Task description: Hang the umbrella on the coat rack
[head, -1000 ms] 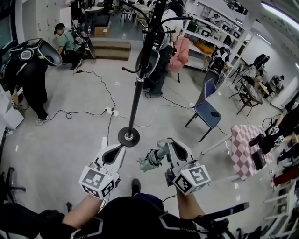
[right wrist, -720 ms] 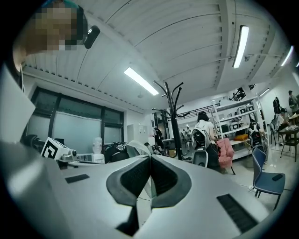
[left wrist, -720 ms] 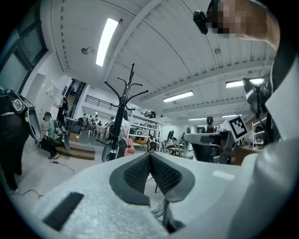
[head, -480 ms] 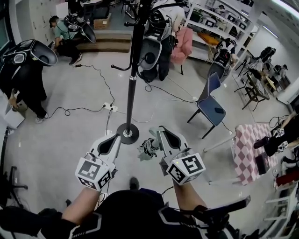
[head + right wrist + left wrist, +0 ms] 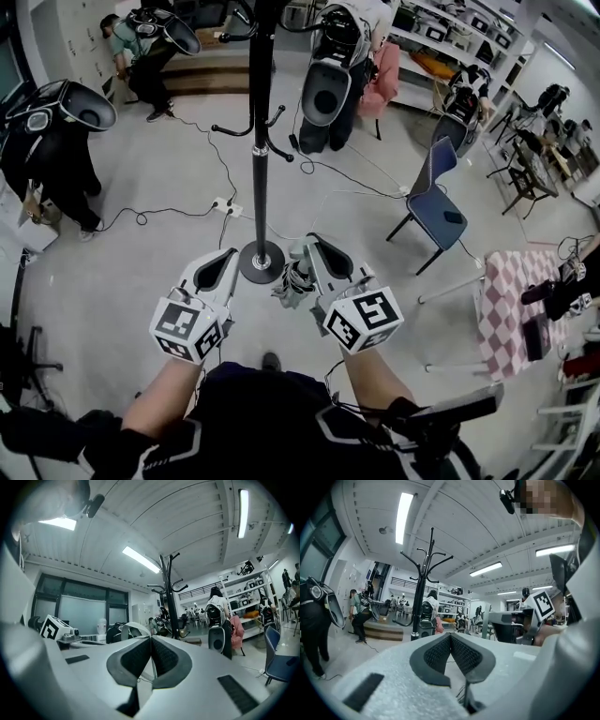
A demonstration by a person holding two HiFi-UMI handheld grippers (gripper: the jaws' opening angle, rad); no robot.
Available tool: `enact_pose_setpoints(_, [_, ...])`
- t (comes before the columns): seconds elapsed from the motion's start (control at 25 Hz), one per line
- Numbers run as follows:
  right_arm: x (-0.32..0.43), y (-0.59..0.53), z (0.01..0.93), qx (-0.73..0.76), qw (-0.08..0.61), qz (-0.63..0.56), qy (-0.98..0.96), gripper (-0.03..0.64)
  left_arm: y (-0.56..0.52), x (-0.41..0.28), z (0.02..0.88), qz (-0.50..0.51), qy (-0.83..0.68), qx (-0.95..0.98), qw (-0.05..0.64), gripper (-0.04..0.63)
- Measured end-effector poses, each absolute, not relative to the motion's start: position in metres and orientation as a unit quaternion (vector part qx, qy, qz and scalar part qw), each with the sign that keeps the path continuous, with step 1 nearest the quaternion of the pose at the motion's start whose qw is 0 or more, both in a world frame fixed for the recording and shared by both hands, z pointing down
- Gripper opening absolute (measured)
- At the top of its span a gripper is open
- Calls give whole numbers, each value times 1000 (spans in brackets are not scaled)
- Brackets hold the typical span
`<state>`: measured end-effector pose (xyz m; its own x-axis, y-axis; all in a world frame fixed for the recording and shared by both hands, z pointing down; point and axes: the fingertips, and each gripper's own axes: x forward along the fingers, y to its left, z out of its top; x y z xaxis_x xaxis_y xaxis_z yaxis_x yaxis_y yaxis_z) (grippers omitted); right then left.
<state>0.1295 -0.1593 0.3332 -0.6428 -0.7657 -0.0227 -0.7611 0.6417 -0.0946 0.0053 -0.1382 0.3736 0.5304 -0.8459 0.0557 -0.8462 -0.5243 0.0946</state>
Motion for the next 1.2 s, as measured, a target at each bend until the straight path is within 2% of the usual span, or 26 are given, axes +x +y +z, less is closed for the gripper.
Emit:
enact_pose_setpoints(0.4, [131,-214,345,-440,24,-49,896,6,-184,13,370,16,-478,878,36,11])
enact_pose_setpoints(1.2, [113,-340,386,-508,-19,-70,858,6,-303,5,397,31,-428,902,52,11])
